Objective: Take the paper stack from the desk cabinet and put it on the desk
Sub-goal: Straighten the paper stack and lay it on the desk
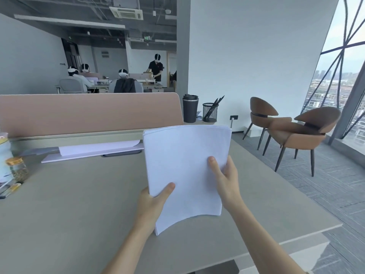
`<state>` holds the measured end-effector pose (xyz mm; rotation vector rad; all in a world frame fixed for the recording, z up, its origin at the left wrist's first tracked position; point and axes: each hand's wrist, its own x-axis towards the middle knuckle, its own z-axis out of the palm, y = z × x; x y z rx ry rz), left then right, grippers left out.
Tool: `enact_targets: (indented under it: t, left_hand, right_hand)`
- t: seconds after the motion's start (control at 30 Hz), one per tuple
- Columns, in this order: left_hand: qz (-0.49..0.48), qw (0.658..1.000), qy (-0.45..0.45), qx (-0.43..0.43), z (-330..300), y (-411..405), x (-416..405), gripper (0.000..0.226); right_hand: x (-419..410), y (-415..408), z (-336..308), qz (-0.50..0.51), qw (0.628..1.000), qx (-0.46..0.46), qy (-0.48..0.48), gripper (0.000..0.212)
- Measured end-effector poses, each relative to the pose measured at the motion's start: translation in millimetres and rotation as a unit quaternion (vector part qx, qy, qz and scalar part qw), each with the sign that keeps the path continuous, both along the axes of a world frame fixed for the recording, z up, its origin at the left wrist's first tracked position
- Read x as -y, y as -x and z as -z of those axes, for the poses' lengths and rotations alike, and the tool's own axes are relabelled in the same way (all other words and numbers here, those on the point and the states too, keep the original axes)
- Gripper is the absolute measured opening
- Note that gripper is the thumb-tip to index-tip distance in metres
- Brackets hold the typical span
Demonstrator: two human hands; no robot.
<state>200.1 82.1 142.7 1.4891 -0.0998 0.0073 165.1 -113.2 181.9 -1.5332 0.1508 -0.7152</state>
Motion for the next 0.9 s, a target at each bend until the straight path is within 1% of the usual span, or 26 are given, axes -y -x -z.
enact_targets:
  t: [0.07,0.17,0.33,0.4,0.53,0.63,0.67,0.77,0.9]
  left_hand:
    - [0.001,1.0,-0.004,0.001,4.4,0.4,-0.9,0.009]
    - [0.017,1.0,-0.011,-0.017,17.7,2.6,-2.4,0.007]
    - [0.022,0.999,-0.03,-0.022,28.6,2.6,-2.2,0.011]
    - [0.013,0.999,-0.037,-0.027,26.3,-3.3,-1.0,0.008]
    - [0.02,0.996,-0.077,-0.034,16.5,-26.8,7.0,0.013]
    - [0.043,0.995,-0.083,-0.036,8.1,-41.7,24.1,0.013]
    - [0.046,0.995,-0.086,-0.037,5.7,-45.2,31.8,0.014]
    - [0.047,0.993,-0.097,-0.045,8.0,-58.1,57.5,0.022]
    - [0.043,0.992,-0.1,-0.059,21.5,-73.7,94.0,0.021]
  right_hand:
    - [-0.3,-0.3,7.1,0.006,1.0,0.0,-0.001,0.027]
    - [-2.6,3.3,29.9,-0.012,0.999,-0.032,-0.002,0.025]
    - [-0.9,0.6,54.6,-0.025,0.997,-0.07,-0.004,0.035]
    - [2.2,-5.9,56.2,-0.021,0.997,-0.079,0.004,0.037]
    - [13.8,-22.0,49.0,0.019,0.992,-0.127,0.009,0.03]
    - [28.6,-34.7,42.7,0.057,0.984,-0.166,0.028,0.042]
    - [34.9,-38.3,41.3,0.062,0.982,-0.176,0.036,0.043]
    - [58.5,-48.7,39.4,0.074,0.976,-0.199,0.053,0.039]
    - [92.8,-61.4,40.5,0.078,0.968,-0.225,0.077,0.035]
